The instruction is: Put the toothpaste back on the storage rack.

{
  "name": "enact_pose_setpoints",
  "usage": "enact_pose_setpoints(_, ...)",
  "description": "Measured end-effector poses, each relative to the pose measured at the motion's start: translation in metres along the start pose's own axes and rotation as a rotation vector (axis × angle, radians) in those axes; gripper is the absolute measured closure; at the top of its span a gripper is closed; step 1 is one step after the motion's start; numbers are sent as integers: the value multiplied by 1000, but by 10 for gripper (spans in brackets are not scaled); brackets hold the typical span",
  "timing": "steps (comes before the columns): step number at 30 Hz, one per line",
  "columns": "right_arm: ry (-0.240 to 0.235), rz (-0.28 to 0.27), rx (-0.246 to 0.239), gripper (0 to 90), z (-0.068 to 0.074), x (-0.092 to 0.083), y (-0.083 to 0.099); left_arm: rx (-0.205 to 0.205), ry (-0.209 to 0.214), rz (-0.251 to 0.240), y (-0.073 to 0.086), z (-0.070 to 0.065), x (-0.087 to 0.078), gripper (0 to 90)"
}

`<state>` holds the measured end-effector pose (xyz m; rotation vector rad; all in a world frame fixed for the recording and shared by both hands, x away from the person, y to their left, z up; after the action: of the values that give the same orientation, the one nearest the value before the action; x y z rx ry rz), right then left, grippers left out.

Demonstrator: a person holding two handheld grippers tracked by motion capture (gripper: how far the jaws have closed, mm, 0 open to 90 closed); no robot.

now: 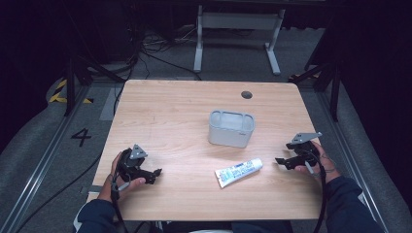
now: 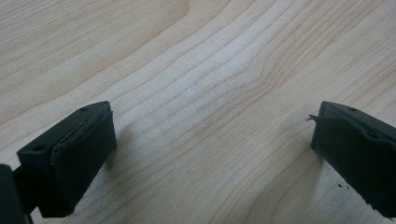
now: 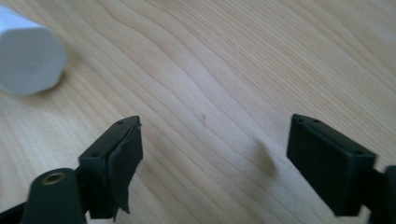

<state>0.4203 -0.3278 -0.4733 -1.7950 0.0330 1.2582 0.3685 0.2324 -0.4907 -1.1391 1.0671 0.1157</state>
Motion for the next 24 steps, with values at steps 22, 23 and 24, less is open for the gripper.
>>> enact_pose_setpoints(22,-160,-95,-183,227,56,-18,-36,1,0,0,0,0,0,5)
enact_pose_setpoints(23,-171,-98,-182,228,58,-17,-36,0,-1,0,0,0,0,5)
enact_pose_setpoints(24,-178,-97,-187,228,59,-17,-37,1,-1,0,0,0,0,5)
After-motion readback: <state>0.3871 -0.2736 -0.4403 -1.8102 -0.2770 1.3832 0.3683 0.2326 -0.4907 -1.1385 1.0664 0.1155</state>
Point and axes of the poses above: each handheld gripper's, and its own axes: x roughly forward along the jaws, y roughly out of its underside, z roughly to its left, the point moved 1 cm from there along x, roughly forward along the jaws, and after that the axes turned 1 degree about -z, right-handed, at the moved point
